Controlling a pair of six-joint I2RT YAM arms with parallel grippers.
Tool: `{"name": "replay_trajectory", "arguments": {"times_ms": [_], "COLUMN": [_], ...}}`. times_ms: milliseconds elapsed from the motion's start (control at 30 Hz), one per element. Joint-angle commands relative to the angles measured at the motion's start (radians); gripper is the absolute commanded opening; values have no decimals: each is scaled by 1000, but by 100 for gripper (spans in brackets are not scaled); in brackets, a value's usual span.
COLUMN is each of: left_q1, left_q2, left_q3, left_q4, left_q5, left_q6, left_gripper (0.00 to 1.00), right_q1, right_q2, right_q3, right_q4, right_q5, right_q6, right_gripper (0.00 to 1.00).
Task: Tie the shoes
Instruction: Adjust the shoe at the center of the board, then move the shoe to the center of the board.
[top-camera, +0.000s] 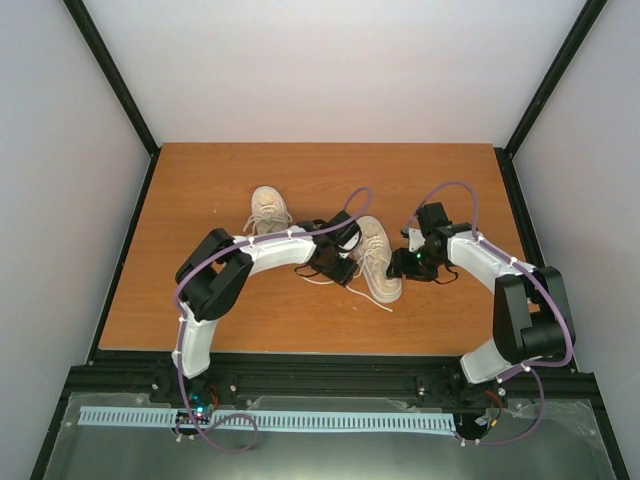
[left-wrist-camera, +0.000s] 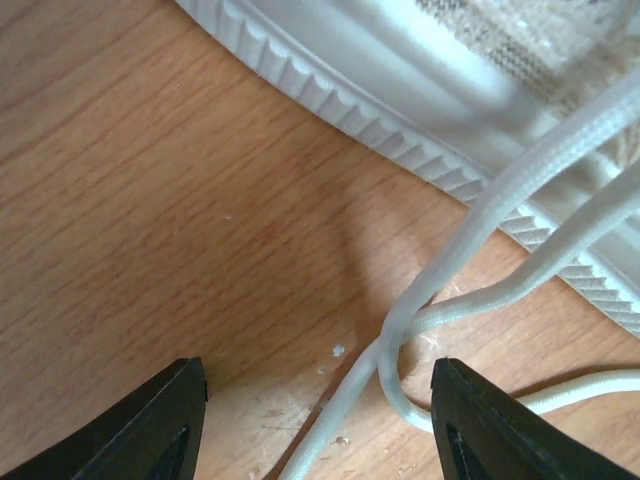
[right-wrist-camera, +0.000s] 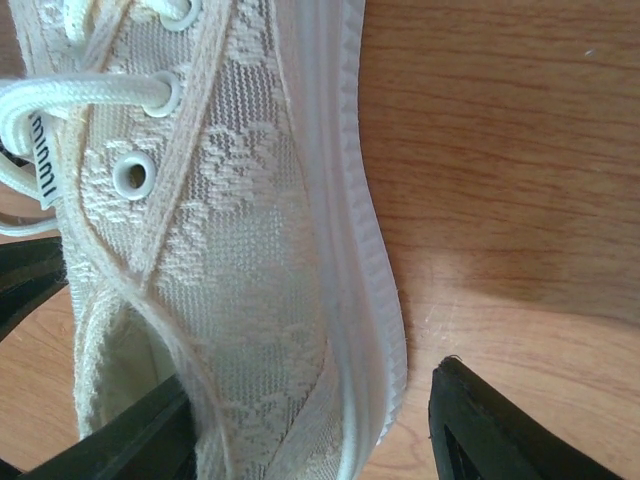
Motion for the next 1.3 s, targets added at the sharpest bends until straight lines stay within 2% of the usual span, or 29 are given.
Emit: {"name": "replay_trajectory", "arguments": {"times_ms": [0,67,233,400,467,500,600,700,833,933,1100,1200,1233,1267], "left_q1": [-15,-21,-56,-83,-84,-84,-68,-7,92,140,195,207,211,217], "left_q2": [23,39,60,52,46,35,-20,-109,-234,-282,-296,-303,-305,-305], "left_q3": [41,51,43,-13,-41,-56,-94,-125,-177,-196,-187,-174,-169,-162], "left_q4": [12,13,-4,-2,-2,0,5,7,37,20,-102,-146,-153,-156], "left_q5": [-6,6,-38,-94,-103,-107,-91,-2,269,495,707,768,770,772], "left_q6": [17,18,54,70,67,61,7,-70,-83,-58,6,11,-1,-17], "left_gripper": [65,64,48,14,3,1,1,1,1,1,1,1,1,1], "right_q1": [6,5,4,4,4,17,44,60,94,130,230,257,262,263], "right_q2": [-20,-15,-20,-24,-24,-24,-23,-24,-17,9,70,104,106,104], "right_q3": [-10,-7,-12,-21,-25,-25,-19,-19,-10,26,91,118,128,141], "right_q4": [14,11,11,12,14,14,5,8,21,12,9,16,14,5], "right_q5": [19,22,31,32,28,23,26,-1,-57,-100,-125,-135,-135,-131], "right_q6": [16,14,14,14,14,12,-4,-13,-20,-28,-49,-33,-29,-29], "right_gripper": [57,57,57,57,57,57,51,35,14,5,3,3,7,16]}}
